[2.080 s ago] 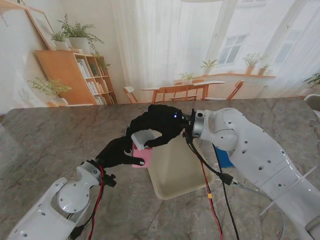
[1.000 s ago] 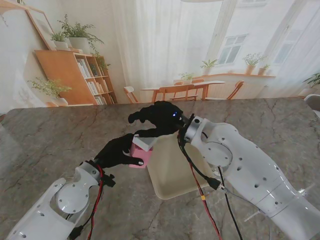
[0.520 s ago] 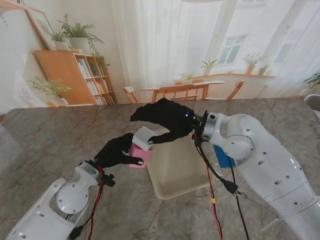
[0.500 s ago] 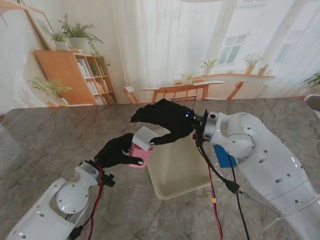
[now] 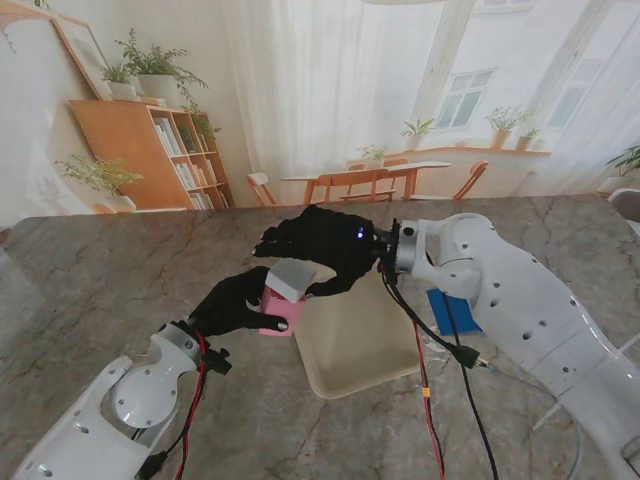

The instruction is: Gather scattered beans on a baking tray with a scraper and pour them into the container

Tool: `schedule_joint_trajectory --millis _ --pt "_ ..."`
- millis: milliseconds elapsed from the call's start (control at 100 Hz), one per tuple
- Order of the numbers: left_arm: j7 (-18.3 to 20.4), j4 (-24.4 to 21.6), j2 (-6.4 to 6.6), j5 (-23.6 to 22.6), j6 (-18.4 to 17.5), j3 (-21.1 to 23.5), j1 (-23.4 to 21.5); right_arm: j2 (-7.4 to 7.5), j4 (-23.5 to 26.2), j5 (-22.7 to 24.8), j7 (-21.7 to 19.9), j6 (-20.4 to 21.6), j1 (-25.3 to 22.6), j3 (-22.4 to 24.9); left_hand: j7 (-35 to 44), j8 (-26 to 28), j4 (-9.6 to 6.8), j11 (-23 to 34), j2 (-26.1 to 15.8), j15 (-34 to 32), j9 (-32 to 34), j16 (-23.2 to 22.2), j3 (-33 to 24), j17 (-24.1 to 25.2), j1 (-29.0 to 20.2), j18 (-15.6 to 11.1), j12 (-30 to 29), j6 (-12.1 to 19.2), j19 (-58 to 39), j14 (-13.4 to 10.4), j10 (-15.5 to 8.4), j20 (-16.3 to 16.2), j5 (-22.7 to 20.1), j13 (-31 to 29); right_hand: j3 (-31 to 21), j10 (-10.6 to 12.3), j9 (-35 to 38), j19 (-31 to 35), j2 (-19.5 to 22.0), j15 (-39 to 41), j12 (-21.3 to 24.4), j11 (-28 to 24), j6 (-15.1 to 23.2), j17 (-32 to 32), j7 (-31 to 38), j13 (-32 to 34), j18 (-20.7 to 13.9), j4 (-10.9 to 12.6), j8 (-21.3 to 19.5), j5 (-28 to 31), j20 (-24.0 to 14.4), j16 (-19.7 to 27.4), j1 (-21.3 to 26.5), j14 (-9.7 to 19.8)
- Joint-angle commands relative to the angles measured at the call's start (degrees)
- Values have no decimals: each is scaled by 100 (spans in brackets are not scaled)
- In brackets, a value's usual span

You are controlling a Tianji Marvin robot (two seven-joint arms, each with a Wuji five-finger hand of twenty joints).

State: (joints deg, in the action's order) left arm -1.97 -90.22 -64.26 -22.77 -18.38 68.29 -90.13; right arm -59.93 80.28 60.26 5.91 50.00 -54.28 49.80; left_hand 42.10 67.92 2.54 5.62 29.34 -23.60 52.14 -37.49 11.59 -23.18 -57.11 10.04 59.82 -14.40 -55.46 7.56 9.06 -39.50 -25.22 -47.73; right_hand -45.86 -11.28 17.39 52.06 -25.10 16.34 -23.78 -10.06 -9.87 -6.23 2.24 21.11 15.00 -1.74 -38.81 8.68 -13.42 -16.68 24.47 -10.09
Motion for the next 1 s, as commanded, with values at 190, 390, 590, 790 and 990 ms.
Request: schedule_joint_trajectory --millis 190,390,590,790,990 --pt "-36 -8 -29 16 -23 -21 -14 -135 -328 167 400 110 234 -317 1810 575 -96 920 -871 -123 627 -59 -1040 6 -1387 -8 378 988 -120 -207 -1049 -153 -474 -125 -464 1043 1142 593 -253 1262 -1105 -1185 878 -818 1173 1201 -246 -103 -1220 206 -414 -859 -136 827" --pt "-40 -25 -29 11 -7 -21 -25 -196 -494 181 768 17 266 -447 1813 576 -95 918 -872 -125 621 -60 -1038 9 -1383 -11 377 987 -120 -208 -1058 -153 -481 -123 -489 2073 2173 843 -222 2666 -2072 -2765 1697 -1680 1918 2068 -471 -150 -1681 1106 -934 -1577 -211 1585" --pt "-34 -30 -29 15 2 -30 -25 -288 -525 -31 950 -392 188 -554 1811 576 -97 920 -871 -128 626 -61 -1041 9 -1388 -12 378 985 -122 -206 -1055 -153 -481 -124 -35 2777 3314 1306 69 4106 -2740 -4254 2009 -2755 2626 3141 -717 -233 -1780 1845 -1363 -2283 -293 2284" --pt "-52 -48 -31 0 12 -13 -44 -374 -482 -423 806 -839 82 -631 1808 577 -96 921 -880 -127 625 -61 -1039 15 -1383 -8 379 985 -122 -214 -1054 -155 -474 -124 466 3164 4353 2011 361 5237 -2758 -5207 1832 -3694 2733 4183 -828 -173 -1272 2357 -1694 -2640 -287 2688" --pt "-64 -62 -31 -18 20 8 -56 -440 -358 -669 773 -1472 -66 -700 1808 579 -97 920 -881 -130 622 -62 -1041 11 -1385 -6 380 982 -126 -203 -1054 -157 -475 -127 1170 3445 5395 2911 842 6113 -2506 -6062 1434 -4483 2577 5203 -816 -125 -758 2966 -1653 -2472 -296 2937"
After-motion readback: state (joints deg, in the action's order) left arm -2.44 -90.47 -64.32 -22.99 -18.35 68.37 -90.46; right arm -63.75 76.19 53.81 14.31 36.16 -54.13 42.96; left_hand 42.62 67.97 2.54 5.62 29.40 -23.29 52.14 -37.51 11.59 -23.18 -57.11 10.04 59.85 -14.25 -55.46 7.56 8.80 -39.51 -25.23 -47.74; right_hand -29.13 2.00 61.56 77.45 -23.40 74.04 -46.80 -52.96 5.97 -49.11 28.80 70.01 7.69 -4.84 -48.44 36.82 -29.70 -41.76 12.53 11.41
